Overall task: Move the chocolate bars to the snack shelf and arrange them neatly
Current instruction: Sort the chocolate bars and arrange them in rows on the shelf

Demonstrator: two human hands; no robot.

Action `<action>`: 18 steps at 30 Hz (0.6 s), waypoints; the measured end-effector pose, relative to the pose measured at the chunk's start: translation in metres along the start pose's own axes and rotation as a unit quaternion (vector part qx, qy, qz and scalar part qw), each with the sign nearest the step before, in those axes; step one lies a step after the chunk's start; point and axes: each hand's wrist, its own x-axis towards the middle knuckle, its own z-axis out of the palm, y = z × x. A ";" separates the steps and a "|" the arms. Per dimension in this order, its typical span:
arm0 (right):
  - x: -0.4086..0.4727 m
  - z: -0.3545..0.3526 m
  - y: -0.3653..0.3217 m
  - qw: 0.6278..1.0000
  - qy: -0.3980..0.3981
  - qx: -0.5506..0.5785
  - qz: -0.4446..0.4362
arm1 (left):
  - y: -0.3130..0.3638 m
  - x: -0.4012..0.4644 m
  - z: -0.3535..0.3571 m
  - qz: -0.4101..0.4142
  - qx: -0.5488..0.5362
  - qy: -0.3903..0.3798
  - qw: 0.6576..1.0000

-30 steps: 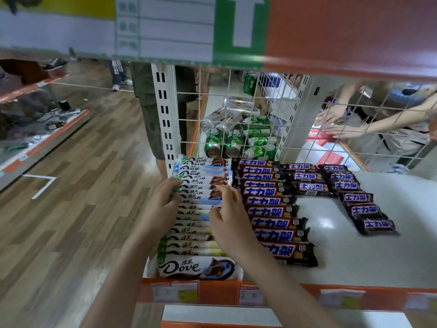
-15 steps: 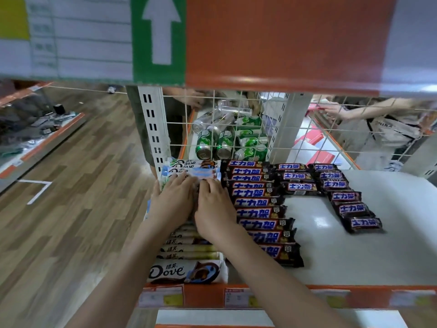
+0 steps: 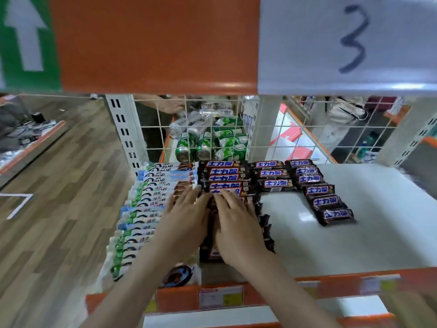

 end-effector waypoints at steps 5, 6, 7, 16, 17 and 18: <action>-0.018 -0.001 0.024 0.998 -0.001 -0.035 0.059 | 0.035 -0.002 0.020 0.015 0.049 -0.030 0.998; -0.019 0.000 0.026 0.998 0.002 -0.031 0.063 | 0.037 -0.003 0.022 0.011 0.064 -0.030 0.997; -0.019 0.001 0.029 0.998 0.004 -0.028 0.062 | 0.038 -0.003 0.023 0.008 0.076 -0.025 0.997; -0.017 0.011 0.036 0.998 0.019 -0.030 0.043 | 0.045 -0.008 0.022 -0.011 0.115 -0.039 0.993; -0.017 0.012 0.037 0.999 0.018 -0.027 0.037 | 0.046 -0.008 0.022 -0.013 0.116 -0.041 0.992; -0.017 0.011 0.039 0.999 0.015 -0.019 0.029 | 0.047 -0.009 0.021 -0.016 0.116 -0.042 0.992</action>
